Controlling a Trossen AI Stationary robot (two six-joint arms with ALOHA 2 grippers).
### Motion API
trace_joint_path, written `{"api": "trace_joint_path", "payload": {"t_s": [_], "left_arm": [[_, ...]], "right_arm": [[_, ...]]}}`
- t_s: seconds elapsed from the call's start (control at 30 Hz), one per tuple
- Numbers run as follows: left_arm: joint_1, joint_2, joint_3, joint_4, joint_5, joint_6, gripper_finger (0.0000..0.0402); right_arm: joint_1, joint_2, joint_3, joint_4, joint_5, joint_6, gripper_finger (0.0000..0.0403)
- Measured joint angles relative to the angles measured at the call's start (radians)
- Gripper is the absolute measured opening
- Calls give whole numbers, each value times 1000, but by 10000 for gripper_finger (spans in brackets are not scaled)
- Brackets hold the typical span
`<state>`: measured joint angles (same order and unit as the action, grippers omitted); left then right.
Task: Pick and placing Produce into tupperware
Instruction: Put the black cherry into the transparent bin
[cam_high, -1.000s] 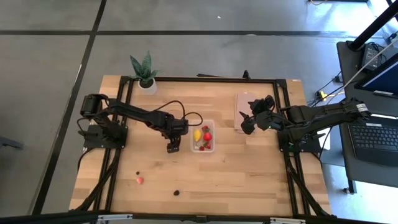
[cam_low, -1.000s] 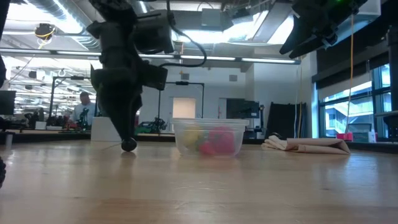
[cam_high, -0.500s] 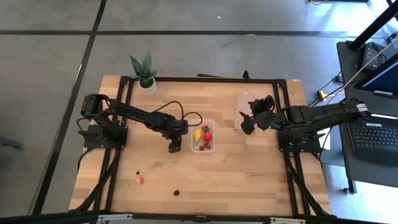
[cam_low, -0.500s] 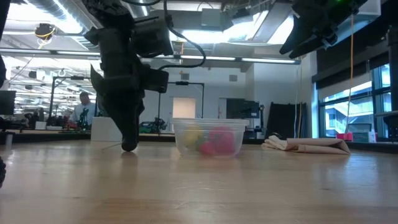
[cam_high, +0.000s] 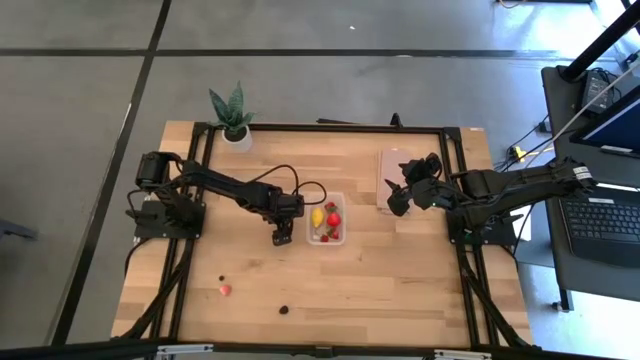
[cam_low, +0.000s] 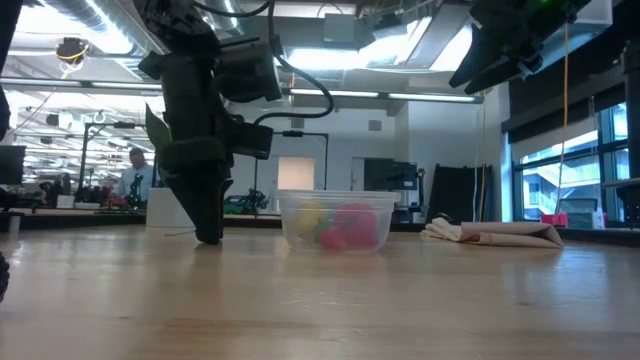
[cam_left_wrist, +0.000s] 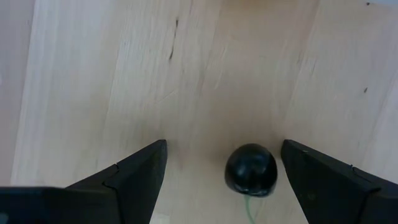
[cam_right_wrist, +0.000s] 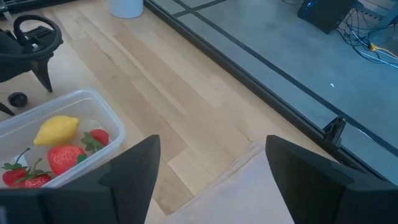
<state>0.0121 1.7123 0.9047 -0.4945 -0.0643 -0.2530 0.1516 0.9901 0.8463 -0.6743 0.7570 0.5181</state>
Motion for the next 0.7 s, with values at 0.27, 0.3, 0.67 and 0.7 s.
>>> {"api": "trace_joint_path", "payload": {"t_s": [0.27, 0.3, 0.67, 0.7], "left_arm": [[-6, 1, 0, -4, -1, 0, 309], [-6, 1, 0, -4, -1, 0, 309], [-6, 2, 0, -19, 4, -3, 308], [-6, 2, 0, -24, 8, -4, 308]], "right_arm": [[0, 0, 0, 0, 0, 0, 294], [0, 0, 0, 0, 0, 0, 294], [0, 0, 0, -1, 0, -3, 294], [0, 0, 0, -2, 0, -3, 294]]}}
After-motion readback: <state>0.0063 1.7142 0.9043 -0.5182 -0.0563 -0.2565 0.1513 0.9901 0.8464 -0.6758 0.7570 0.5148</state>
